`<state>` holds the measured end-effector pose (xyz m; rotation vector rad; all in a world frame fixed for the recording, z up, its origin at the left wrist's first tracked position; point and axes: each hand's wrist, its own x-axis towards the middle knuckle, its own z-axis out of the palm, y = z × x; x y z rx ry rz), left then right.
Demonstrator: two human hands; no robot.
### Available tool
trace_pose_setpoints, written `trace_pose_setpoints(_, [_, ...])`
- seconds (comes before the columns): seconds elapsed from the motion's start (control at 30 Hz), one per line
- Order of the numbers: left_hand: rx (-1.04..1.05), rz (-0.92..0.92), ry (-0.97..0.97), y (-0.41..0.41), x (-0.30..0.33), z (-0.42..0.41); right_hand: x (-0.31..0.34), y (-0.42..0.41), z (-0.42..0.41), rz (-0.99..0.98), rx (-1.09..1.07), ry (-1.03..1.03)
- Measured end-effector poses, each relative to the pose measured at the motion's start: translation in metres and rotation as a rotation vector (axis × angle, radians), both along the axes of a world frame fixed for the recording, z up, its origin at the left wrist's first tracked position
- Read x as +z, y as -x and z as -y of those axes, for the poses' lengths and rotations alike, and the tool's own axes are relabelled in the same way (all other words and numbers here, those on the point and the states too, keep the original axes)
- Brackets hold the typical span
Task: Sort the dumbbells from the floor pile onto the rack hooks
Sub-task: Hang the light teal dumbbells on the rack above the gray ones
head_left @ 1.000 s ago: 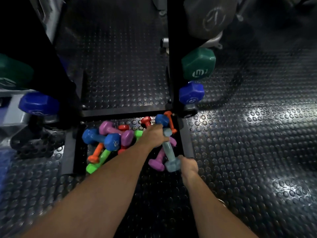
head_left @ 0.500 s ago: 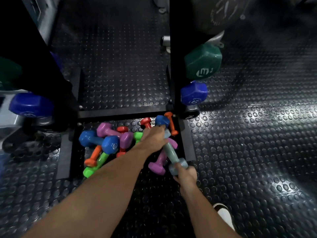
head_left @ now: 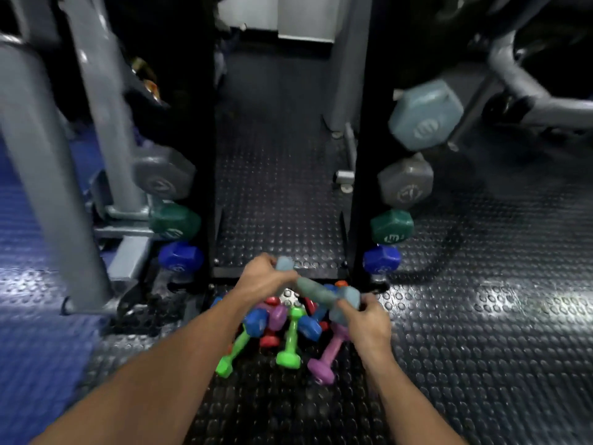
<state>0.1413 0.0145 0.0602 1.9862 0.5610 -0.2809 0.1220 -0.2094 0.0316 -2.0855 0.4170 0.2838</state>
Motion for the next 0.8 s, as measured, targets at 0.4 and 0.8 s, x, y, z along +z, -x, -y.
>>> trace_pose_setpoints(0.4, [0.369, 0.264, 0.013, 0.073, 0.160, -0.104, 0.161, 0.002, -0.110, -0.036, 0.203, -0.404])
trace_pose_setpoints(0.8, [0.897, 0.581, 0.059, 0.078, 0.236, -0.187, 0.250, 0.027, -0.220, 0.040, 0.354, -0.676])
